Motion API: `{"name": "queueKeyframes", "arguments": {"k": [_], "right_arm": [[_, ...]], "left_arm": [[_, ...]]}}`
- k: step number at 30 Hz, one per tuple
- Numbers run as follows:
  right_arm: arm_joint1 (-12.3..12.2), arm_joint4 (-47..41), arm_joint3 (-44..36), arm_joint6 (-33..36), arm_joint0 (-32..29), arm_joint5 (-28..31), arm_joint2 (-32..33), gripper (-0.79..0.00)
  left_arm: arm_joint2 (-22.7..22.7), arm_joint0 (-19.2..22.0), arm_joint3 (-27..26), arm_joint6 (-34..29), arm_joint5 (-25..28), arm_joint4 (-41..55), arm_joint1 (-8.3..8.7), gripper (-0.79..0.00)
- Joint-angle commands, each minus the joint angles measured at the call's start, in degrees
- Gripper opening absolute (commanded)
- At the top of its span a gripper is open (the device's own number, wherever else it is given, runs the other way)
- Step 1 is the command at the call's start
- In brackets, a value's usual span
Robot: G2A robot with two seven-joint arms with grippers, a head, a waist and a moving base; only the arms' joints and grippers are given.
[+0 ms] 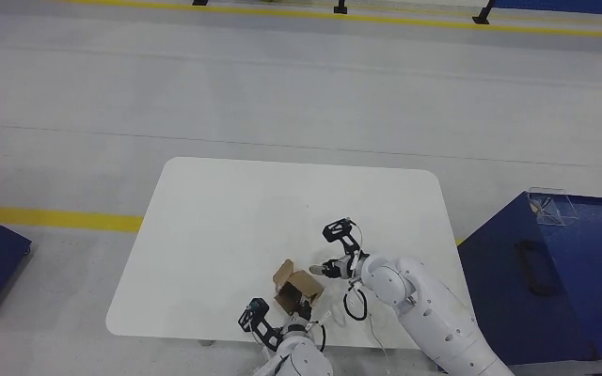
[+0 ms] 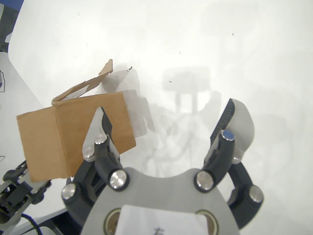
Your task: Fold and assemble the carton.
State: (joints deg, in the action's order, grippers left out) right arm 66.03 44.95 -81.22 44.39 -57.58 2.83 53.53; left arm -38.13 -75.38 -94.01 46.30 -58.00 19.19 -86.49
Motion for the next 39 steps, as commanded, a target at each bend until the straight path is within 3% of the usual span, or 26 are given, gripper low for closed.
{"name": "queueKeyframes", "arguments": {"k": [1,8,14,17,20,33,39], "right_arm": [[0.1,0.1,0.1,-0.6,0.2,-0.1,-0.1,0.000],[-0.2,-2.2,-0.7,-2.8,0.2,-1.2,4.1,0.000],[-1.0,-5.3,-3.9,-0.5,-2.4,4.9,7.4,0.000],[-1.2,-4.3,-4.4,0.2,-3.4,7.0,7.1,0.000],[-1.2,-2.7,-4.5,-0.2,-3.9,6.7,6.3,0.000],[-0.2,-0.5,-1.2,0.5,-2.7,6.0,2.8,0.000],[0.1,-0.2,-0.1,-1.0,-1.9,5.8,2.6,0.000]], "left_arm": [[0.0,0.5,0.7,0.0,0.0,-0.3,-0.68,0.000],[-0.3,-2.3,-5.1,1.0,1.0,-3.9,-1.80,0.000],[-4.1,-8.8,-11.7,0.0,0.0,-12.0,-0.87,0.000],[-5.2,-10.1,-10.1,-0.6,0.0,-13.6,-0.68,0.000],[-5.1,-8.9,-5.9,-1.9,0.0,-14.3,-1.13,0.000],[-3.9,-2.6,5.4,-3.1,0.0,-12.1,-5.24,0.000],[-4.4,-2.0,6.7,-1.8,0.0,-11.1,-6.85,0.000]]}}
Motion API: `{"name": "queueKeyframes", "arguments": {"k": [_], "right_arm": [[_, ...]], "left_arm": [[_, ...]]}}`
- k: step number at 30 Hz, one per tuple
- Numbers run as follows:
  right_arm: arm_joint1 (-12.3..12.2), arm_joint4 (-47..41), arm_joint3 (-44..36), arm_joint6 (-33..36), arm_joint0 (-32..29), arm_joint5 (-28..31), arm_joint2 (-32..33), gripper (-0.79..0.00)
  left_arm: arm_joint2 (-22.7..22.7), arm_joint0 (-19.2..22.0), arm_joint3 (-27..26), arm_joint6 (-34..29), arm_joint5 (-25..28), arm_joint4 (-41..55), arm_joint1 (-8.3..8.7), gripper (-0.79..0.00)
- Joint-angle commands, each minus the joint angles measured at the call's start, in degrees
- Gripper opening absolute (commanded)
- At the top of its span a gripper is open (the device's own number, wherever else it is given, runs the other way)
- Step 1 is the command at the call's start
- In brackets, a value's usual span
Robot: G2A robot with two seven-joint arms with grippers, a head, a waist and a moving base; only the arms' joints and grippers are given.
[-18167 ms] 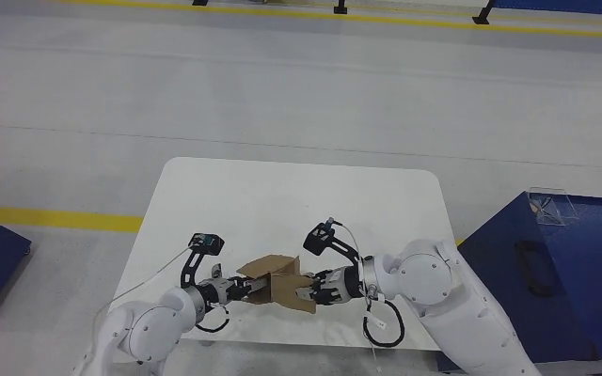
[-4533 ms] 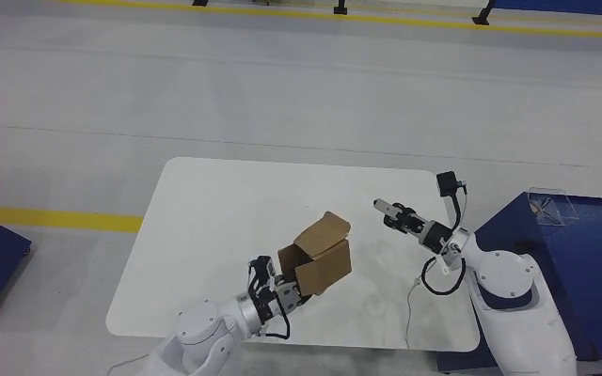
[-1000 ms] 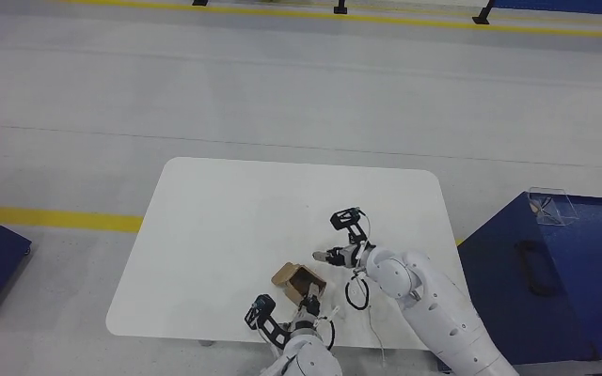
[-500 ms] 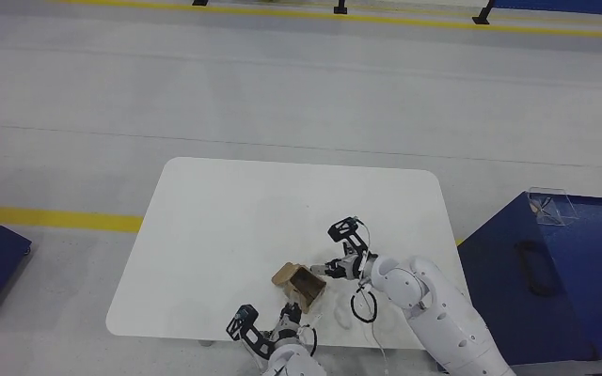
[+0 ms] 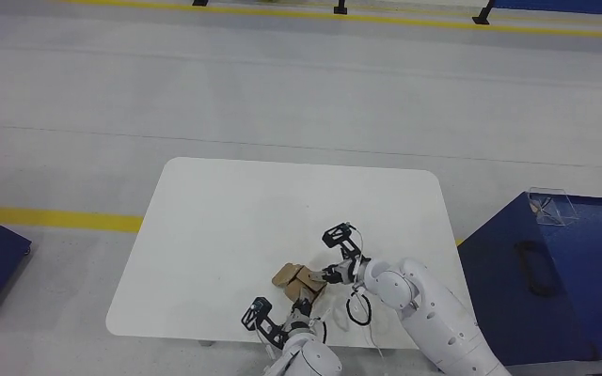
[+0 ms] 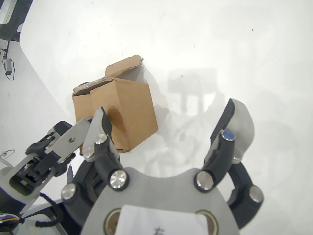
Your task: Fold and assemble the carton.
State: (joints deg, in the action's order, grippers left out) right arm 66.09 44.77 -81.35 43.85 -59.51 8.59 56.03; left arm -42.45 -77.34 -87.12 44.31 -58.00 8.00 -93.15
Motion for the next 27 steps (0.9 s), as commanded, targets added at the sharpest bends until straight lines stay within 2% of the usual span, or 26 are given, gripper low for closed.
{"name": "queueKeyframes", "arguments": {"k": [1,5,8,10,15,18,22,27], "right_arm": [[0.0,-0.3,-0.3,-1.3,0.0,0.1,0.4,0.000],[-0.4,-2.7,-2.2,-2.9,-1.3,1.5,3.0,0.000],[-1.2,-4.9,-3.5,-0.5,-2.9,5.6,5.8,0.000],[-1.9,-5.2,-4.0,2.5,-3.9,9.1,7.5,0.000],[-3.4,-6.3,-4.1,9.1,-6.1,17.0,10.6,0.000],[-3.8,-7.3,-4.4,11.5,-7.1,19.2,11.0,0.000],[-3.6,-2.8,-4.2,9.1,-7.2,16.5,9.0,0.000],[-2.5,3.9,-1.8,3.5,-5.2,10.0,4.5,0.000]], "left_arm": [[-0.2,-0.1,-0.8,0.2,0.0,0.3,-0.42,0.000],[-0.9,-1.7,-4.6,1.8,0.4,-0.6,-1.03,0.000],[-2.4,-3.7,-8.0,4.4,4.8,-1.3,-1.39,0.000],[-3.1,-4.2,-9.3,6.2,9.8,-0.9,-1.44,0.000],[-2.9,-4.5,-10.4,6.6,20.7,3.7,-1.20,0.000],[-2.9,-4.5,-10.4,6.6,20.7,3.7,-1.20,0.000],[-2.9,-4.5,-10.4,6.6,20.7,3.7,-1.20,0.000],[-2.9,-4.5,-10.4,6.6,20.7,3.7,-1.20,0.000]]}}
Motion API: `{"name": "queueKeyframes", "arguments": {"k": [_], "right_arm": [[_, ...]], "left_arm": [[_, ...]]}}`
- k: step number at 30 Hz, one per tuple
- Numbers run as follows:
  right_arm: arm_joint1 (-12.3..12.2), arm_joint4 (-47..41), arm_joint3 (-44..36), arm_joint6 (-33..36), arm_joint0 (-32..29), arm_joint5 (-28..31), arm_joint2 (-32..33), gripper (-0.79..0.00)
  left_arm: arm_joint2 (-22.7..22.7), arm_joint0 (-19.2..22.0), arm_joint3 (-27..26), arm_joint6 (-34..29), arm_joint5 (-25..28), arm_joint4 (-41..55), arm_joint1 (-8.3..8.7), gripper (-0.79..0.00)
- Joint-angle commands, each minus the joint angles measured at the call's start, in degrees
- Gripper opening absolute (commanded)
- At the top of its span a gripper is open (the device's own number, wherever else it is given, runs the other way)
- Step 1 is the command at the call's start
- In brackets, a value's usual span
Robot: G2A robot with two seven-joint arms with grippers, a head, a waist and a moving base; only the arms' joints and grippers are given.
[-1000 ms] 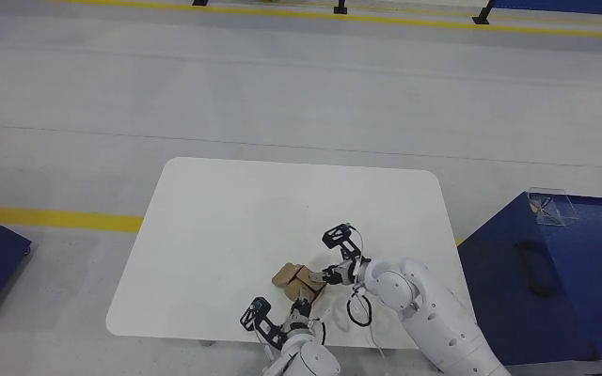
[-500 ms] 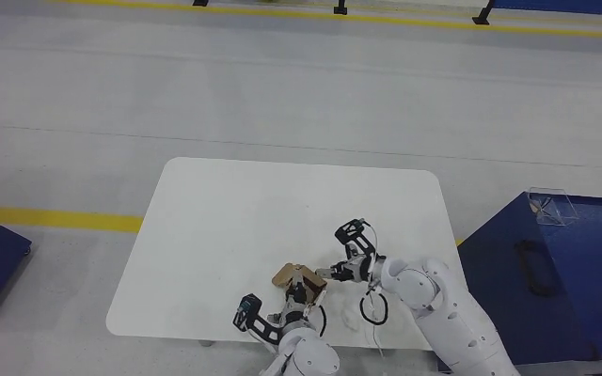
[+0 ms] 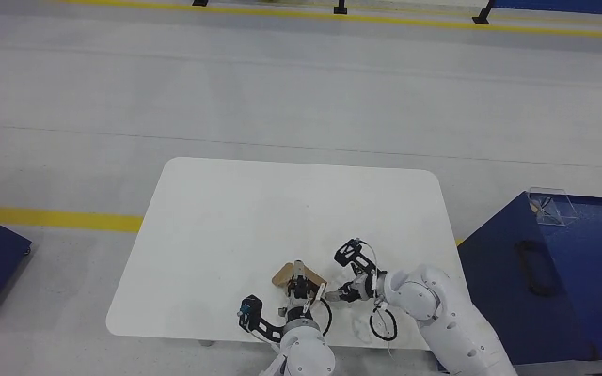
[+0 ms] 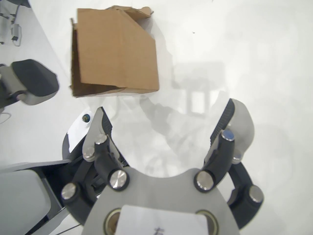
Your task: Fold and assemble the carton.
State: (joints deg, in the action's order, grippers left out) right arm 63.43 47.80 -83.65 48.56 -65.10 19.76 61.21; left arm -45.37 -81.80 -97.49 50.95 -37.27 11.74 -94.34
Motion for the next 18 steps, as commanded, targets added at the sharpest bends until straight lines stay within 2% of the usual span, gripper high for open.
{"name": "queueKeyframes", "arguments": {"k": [1,14,18], "right_arm": [[0.5,1.7,1.2,-2.5,0.9,-2.4,-1.5,0.000],[4.1,1.0,9.1,-12.0,8.6,-10.4,-8.3,0.000],[4.8,0.1,10.1,-14.9,8.9,-10.9,-9.4,0.000]], "left_arm": [[0.0,0.0,0.0,0.0,0.0,0.0,0.00,0.000],[0.0,0.0,0.0,0.0,0.0,0.0,0.00,0.000],[0.0,0.0,0.0,0.0,0.0,0.0,0.00,0.000]]}}
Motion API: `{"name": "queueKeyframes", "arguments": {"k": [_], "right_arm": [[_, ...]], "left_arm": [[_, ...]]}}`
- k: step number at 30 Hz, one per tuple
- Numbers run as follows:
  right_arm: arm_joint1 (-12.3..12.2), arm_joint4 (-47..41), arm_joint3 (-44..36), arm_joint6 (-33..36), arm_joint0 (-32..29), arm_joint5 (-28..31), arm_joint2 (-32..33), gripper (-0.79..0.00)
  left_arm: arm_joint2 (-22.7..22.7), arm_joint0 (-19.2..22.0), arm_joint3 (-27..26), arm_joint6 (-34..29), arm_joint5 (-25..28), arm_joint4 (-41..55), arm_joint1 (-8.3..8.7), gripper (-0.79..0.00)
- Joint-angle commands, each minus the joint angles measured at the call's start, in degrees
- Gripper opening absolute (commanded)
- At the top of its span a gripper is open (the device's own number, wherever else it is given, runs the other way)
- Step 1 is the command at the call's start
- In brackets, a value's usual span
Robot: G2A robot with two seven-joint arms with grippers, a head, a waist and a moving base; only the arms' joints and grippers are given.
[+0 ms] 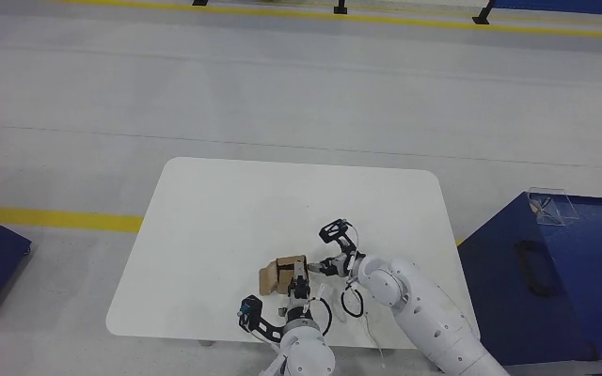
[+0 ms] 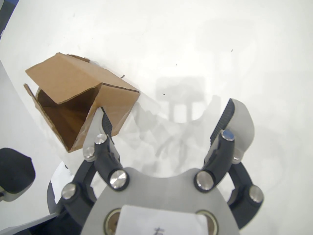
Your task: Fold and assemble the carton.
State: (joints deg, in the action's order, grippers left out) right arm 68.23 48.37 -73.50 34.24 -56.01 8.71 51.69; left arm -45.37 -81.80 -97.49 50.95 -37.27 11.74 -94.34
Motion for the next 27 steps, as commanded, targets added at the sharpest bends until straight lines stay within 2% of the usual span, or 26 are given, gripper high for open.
{"name": "queueKeyframes", "arguments": {"k": [1,7,11,27], "right_arm": [[0.0,-0.2,-0.4,-2.2,-0.6,0.1,0.6,0.000],[-1.7,4.1,-10.6,-12.4,-9.3,-1.8,6.1,0.000],[-2.7,1.3,-18.6,-16.3,-15.0,-2.5,11.4,0.000],[-2.7,1.3,-18.6,-16.3,-15.0,-2.5,11.4,0.000]], "left_arm": [[0.0,0.0,0.0,0.0,0.0,0.0,0.00,0.000],[0.0,0.0,0.0,0.0,0.0,0.0,0.00,0.000],[0.0,0.0,0.0,0.0,0.0,0.0,0.00,0.000],[0.0,0.0,0.0,0.0,0.0,0.0,0.00,0.000]]}}
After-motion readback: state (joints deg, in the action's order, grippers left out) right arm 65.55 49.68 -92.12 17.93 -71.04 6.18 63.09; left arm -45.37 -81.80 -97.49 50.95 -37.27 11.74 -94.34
